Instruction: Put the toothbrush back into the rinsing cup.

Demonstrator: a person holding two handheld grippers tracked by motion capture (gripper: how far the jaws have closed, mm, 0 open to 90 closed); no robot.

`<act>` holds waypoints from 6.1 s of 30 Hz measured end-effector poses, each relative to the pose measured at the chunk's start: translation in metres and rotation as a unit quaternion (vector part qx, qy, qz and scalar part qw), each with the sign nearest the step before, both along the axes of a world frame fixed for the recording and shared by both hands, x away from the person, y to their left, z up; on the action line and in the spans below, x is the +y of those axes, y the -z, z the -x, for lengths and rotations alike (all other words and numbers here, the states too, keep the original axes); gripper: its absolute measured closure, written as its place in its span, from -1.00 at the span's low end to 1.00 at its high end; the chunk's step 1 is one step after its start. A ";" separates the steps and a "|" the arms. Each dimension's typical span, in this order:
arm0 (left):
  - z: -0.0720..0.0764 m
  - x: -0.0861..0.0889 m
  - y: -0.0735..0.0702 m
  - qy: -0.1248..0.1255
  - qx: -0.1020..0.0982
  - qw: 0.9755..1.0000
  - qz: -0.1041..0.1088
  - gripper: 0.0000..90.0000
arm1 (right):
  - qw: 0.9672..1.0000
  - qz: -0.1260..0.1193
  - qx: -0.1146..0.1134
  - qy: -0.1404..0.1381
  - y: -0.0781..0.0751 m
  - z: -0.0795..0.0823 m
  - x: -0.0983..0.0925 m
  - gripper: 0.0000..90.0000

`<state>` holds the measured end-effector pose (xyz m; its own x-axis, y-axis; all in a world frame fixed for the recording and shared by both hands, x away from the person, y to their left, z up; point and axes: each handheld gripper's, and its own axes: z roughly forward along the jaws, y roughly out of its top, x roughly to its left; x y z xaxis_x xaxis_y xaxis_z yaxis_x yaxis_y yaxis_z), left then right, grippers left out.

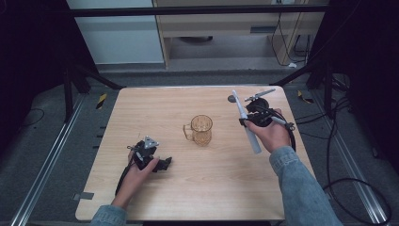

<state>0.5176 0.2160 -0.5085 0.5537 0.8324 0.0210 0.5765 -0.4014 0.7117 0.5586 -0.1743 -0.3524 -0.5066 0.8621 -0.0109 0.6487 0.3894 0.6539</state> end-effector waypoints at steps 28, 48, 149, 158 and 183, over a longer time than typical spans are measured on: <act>0.000 0.000 0.000 0.000 0.000 1.000 0.000 -1.00 | 0.990 -0.072 -0.117 0.015 -0.014 -0.015 0.036 0.50; 0.000 0.000 0.000 -0.002 0.000 1.000 0.003 -1.00 | 0.982 -0.098 -0.159 0.021 -0.034 -0.017 0.053 0.50; 0.000 0.000 0.000 0.000 0.001 1.000 0.001 -1.00 | 0.973 -0.147 -0.177 -0.023 0.023 -0.038 0.131 0.49; 0.000 0.000 0.000 0.001 0.001 1.000 0.001 -1.00 | 0.973 -0.150 -0.174 -0.024 0.030 -0.038 0.131 0.49; 0.000 0.000 0.000 0.001 0.000 1.000 0.000 -1.00 | 0.973 -0.151 -0.172 -0.019 0.040 -0.034 0.129 0.49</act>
<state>0.5177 0.2161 -0.5085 0.5556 0.8311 0.0212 0.5757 -0.4031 0.7114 0.5931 -0.0450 -0.3922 -0.5486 0.8336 0.0651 0.3602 0.1653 0.9181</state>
